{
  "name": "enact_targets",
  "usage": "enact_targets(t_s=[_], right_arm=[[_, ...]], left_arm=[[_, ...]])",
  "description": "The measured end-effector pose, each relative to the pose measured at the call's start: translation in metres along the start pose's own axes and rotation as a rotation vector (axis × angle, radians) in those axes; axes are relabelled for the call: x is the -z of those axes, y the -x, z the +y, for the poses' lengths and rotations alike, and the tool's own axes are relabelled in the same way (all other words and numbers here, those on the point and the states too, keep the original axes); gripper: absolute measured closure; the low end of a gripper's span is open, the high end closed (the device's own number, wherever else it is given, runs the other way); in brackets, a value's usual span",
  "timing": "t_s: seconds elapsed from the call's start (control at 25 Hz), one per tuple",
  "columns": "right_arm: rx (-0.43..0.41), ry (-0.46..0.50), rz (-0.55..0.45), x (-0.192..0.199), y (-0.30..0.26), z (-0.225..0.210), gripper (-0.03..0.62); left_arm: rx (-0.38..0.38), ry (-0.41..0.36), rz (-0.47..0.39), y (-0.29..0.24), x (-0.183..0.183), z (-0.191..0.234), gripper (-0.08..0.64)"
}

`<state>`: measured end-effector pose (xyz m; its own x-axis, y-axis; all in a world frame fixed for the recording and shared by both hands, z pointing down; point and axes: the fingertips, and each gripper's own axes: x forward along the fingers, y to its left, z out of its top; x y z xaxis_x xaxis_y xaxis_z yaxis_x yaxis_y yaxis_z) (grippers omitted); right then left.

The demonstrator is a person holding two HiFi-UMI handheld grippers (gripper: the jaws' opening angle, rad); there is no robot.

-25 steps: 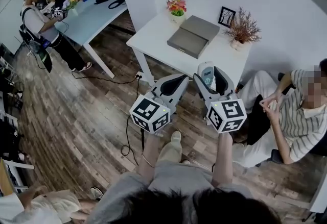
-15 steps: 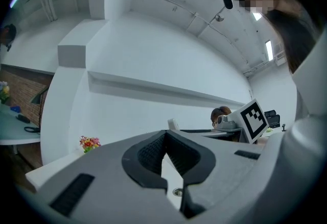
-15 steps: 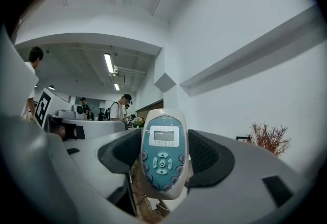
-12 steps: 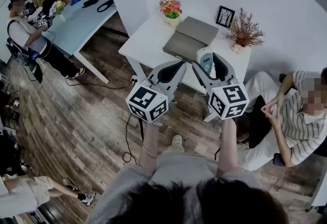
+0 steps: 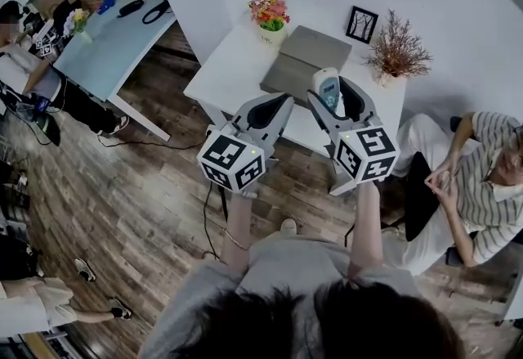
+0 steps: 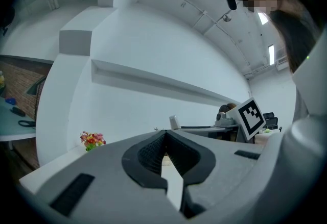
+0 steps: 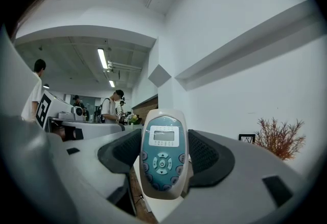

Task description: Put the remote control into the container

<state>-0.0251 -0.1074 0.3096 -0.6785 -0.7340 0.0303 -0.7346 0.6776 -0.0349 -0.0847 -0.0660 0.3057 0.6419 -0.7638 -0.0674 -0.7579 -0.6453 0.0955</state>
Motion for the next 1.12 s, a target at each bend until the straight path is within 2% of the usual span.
enact_targets(t_s=[0.52,0.84,1.12], right_arm=[[0.011,-0.020,0.059,0.023,-0.031,-0.014,0.305],[-0.009,-0.020,0.069,0.023,-0.067,-0.045,0.305],[-0.024,-0.019,0.104,0.032,-0.097,-0.079,0.305]], left_arm=[[-0.001,0.061,0.042,-0.011,0.027,0.033,0.557],[-0.024,0.055,0.065,-0.042,0.032,0.066,0.557],[-0.029,0.080,0.078,-0.078,0.042,0.092,0.557]])
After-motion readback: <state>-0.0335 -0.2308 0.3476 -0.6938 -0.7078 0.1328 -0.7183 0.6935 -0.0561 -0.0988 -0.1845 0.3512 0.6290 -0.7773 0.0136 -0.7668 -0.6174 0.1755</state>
